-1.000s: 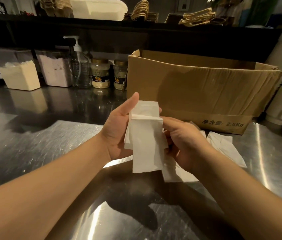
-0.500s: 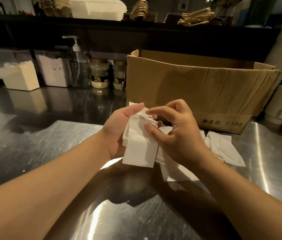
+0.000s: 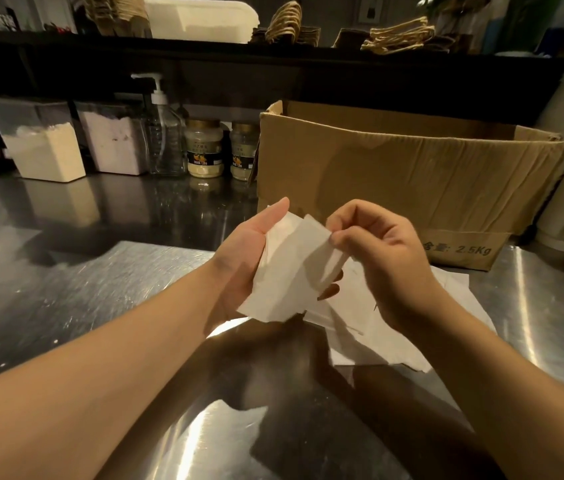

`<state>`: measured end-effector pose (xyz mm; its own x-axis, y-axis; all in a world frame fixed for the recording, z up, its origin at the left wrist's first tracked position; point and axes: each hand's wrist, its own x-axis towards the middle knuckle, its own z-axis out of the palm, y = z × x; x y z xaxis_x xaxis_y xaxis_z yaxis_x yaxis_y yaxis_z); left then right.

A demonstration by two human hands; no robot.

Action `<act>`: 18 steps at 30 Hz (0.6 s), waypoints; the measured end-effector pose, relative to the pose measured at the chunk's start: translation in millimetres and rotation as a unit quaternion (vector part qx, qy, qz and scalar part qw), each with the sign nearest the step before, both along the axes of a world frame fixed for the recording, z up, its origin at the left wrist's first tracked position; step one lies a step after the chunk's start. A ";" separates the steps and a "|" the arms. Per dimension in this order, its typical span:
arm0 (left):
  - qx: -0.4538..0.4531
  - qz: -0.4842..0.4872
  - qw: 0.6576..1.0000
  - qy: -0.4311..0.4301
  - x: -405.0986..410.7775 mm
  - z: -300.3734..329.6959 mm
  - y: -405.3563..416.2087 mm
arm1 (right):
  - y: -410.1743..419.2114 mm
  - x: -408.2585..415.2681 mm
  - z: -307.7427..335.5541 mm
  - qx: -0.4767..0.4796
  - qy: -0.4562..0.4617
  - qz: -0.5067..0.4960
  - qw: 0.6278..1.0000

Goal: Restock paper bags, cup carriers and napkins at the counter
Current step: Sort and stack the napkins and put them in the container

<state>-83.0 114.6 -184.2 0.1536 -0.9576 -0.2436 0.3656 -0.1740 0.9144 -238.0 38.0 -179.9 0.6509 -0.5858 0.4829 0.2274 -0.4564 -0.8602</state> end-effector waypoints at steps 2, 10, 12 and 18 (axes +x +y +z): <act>0.002 -0.006 1.000 -0.012 -1.0 0.5 0.8 | -2.7 -0.7 3.7 0.032 -0.008 -0.009 0.999; -0.004 -0.034 0.999 -0.040 3.7 -5.1 -0.5 | -3.0 3.3 -0.5 0.001 0.098 -0.106 0.990; -0.002 -0.038 0.998 -0.042 3.9 -5.9 -0.6 | -3.1 4.7 -1.6 0.007 0.111 -0.118 0.987; -0.018 -0.087 0.996 -0.004 2.8 -5.5 0.0 | 0.4 5.4 -4.4 0.011 0.092 -0.135 0.986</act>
